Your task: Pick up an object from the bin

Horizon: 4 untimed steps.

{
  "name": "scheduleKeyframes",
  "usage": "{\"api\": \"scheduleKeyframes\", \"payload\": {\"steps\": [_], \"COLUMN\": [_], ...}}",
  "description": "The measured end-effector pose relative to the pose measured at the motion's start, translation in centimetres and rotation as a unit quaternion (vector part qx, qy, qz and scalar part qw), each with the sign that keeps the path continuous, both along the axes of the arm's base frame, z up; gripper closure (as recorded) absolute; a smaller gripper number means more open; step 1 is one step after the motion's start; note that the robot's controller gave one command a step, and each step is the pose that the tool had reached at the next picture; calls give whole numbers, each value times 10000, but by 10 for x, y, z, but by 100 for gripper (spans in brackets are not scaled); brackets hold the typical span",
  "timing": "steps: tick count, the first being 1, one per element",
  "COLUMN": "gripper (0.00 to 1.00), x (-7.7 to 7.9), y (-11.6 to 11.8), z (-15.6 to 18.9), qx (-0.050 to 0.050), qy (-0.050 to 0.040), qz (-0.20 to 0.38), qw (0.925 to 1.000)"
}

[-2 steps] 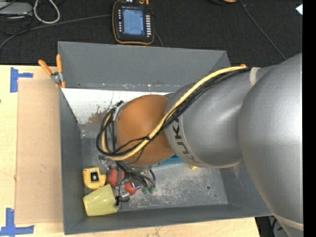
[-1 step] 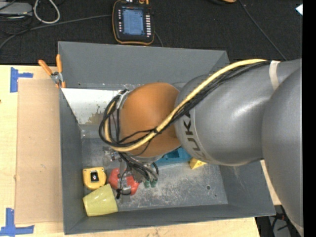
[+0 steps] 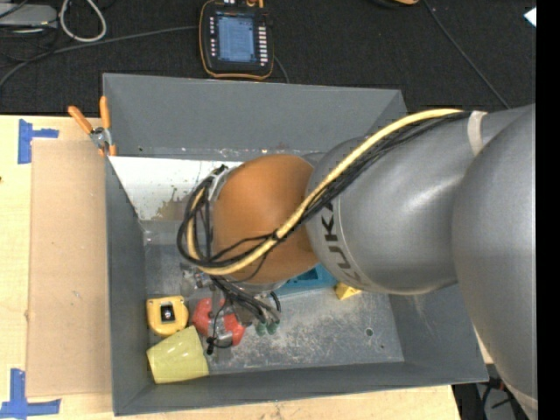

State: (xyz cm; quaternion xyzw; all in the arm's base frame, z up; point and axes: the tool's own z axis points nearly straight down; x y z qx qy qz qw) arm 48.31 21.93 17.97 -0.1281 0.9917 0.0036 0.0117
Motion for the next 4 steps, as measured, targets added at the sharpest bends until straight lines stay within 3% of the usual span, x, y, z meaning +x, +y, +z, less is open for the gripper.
{"api": "scheduleKeyframes", "payload": {"steps": [1, 2, 3, 4], "gripper": [0, 0, 0, 0], "x": [10, -6, -7, -12], "y": [-20, 6, -17, -2], "z": [-39, -106, -66, 1], "qx": [-5, -42, -2, -25], "qy": [21, -6, 27, -11], "qz": [-216, 1674, -210, 1391], "qw": [9998, 9859, 9998, 9903]}}
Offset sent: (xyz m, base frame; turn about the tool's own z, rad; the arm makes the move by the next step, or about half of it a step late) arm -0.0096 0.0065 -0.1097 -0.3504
